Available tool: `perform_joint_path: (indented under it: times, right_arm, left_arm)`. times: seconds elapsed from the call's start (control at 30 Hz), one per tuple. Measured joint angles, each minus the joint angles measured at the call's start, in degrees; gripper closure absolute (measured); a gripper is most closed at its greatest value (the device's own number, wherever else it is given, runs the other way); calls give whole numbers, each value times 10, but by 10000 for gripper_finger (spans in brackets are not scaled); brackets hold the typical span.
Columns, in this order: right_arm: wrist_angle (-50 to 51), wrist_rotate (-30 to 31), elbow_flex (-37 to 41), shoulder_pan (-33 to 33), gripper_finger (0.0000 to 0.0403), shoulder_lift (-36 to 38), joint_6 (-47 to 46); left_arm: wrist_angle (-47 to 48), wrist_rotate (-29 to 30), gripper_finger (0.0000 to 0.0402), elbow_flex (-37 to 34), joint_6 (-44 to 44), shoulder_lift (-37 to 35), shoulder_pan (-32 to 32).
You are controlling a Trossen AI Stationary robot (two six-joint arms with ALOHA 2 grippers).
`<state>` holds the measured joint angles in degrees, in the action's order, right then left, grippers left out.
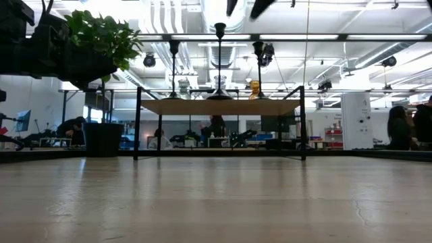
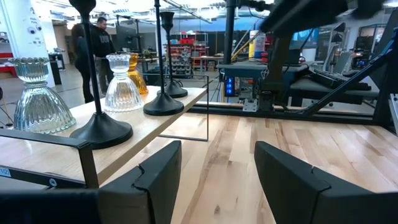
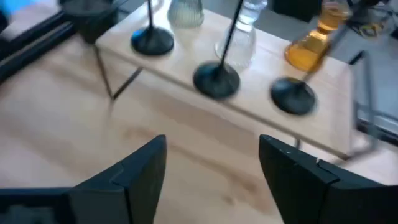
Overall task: Pick & Place candle stick holders
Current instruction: Return to Home Position
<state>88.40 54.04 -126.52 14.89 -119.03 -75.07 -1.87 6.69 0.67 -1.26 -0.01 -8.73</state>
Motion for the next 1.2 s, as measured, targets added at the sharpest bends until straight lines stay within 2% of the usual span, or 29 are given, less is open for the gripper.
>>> perform_joint_path:
  times: [0.1,0.23,0.43,0.53,0.6,0.73,0.87,0.93,1.0,1.1,1.2]
  right_arm:
    - [11,-1,12,51,186,36,5]
    - [16,-25,47,94,255,98,39]
    - [8,-45,189,150,380,220,53]
    - [-8,-32,288,195,389,288,18]
    - [-57,-20,363,223,393,337,16]
    - [-219,-19,517,246,395,439,72]
    - [-453,-59,669,231,395,521,198]
    - [-575,-99,740,204,395,556,277]
    - [-714,-171,813,158,395,586,377]
    - [-907,-333,920,70,395,628,511]
    - [-1030,-460,1007,-8,395,670,566]
  left_arm:
    - [0,0,193,0,0,0,0]
    - [1,0,193,0,0,0,0]
    - [1,0,193,0,0,0,0]
    - [1,0,193,0,0,0,0]
    - [1,0,193,0,0,0,0]
    - [1,0,193,0,0,0,0]
    - [1,0,193,0,0,0,0]
    - [1,0,193,0,0,0,0]
    - [2,0,193,0,0,0,0]
    - [1,0,193,0,0,0,0]
    - [1,0,193,0,0,0,0]
